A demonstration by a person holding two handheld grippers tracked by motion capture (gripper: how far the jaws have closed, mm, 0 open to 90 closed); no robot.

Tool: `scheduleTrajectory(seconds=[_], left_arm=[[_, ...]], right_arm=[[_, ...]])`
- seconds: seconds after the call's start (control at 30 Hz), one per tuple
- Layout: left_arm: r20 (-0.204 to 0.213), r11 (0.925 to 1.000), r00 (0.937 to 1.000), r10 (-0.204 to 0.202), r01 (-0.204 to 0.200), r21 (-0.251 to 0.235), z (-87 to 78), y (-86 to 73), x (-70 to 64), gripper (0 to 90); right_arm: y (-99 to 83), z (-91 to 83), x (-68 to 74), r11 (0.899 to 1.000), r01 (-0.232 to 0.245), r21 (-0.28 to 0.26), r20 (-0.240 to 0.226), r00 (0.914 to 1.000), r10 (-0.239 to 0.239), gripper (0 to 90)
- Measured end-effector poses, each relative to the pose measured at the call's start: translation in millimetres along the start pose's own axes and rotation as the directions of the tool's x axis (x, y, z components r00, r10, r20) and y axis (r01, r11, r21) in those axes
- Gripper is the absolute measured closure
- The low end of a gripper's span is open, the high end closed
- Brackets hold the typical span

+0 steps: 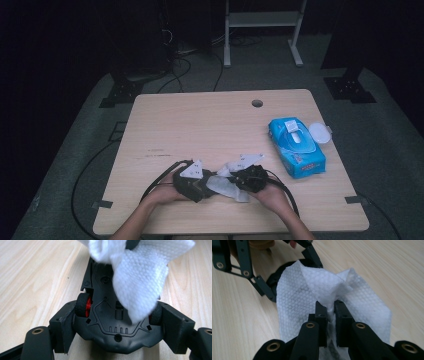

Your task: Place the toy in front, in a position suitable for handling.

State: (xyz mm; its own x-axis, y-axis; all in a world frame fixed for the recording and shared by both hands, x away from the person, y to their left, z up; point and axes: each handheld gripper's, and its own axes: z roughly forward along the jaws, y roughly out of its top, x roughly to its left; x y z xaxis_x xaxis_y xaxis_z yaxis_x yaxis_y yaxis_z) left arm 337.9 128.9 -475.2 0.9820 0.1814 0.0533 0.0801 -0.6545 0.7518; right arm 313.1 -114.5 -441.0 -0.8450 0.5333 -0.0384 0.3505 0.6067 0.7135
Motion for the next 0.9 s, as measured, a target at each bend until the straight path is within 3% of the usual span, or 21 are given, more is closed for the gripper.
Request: scheduleTrajectory(seconds=[0.13, 0.23, 0.33, 0.4, 0.47, 0.6, 0.63, 0.73, 0.9], left_arm=[[0.013, 1.0, 0.9999, -0.004, 0.004, -0.003, 0.6, 1.1, 2.2, 23.8], [0.021, 1.0, 0.9998, -0.002, 0.002, 0.001, 3.5, 4.5, 3.2, 23.7], [0.028, 0.9999, 0.9996, 0.01, -0.01, 0.004, 7.8, 9.1, 2.8, 23.8], [0.031, 0.9996, 0.9992, 0.024, -0.024, 0.012, 10.6, 11.5, 1.3, 23.8], [0.035, 0.9999, 0.9993, 0.015, -0.016, 0.006, 10.2, 11.0, 1.9, 23.8], [0.039, 0.9999, 0.9992, -0.014, 0.014, 0.0, 5.8, 8.2, 5.0, 23.5], [0.033, 0.9998, 0.9993, -0.017, 0.017, -0.007, 4.8, 7.8, 5.5, 23.1], [0.024, 0.9998, 0.9996, -0.017, 0.018, -0.007, 3.8, 8.2, 6.7, 22.7], [0.005, 0.9997, 0.9997, -0.023, 0.023, -0.005, 0.8, 6.5, 8.5, 21.5]], right_arm=[[-12.8, -13.4, -12.1, 0.999, -0.031, 0.021, 0.055, 0.998, 0.03, 82.1], [-13.1, -12.8, -8.7, 0.999, -0.029, 0.014, 0.065, 0.9975, 0.028, 82.6], [-5.4, -4.4, 1.4, 0.999, -0.022, -0.023, -0.007, 0.9997, 0.022, 82.3], [-1.4, 1.8, 9.3, 1.0, 0.014, -0.026, -0.006, 0.9999, -0.014, 82.1], [-0.4, 2.8, 9.8, 1.0, 0.017, -0.025, -0.012, 0.9998, -0.017, 82.2], [-11.5, -8.5, -2.7, 1.0, -0.004, -0.015, 0.038, 0.9993, 0.004, 82.3], [-17.0, -13.4, -7.9, 0.999, -0.034, -0.012, 0.045, 0.9984, 0.035, 82.3], [-25.5, -20.0, -14.4, 0.998, -0.057, 0.001, 0.068, 0.996, 0.057, 82.5], [-20.9, -18.6, -9.6, 1.0, -0.021, 0.023, 0.093, 0.9955, 0.019, 82.6]])
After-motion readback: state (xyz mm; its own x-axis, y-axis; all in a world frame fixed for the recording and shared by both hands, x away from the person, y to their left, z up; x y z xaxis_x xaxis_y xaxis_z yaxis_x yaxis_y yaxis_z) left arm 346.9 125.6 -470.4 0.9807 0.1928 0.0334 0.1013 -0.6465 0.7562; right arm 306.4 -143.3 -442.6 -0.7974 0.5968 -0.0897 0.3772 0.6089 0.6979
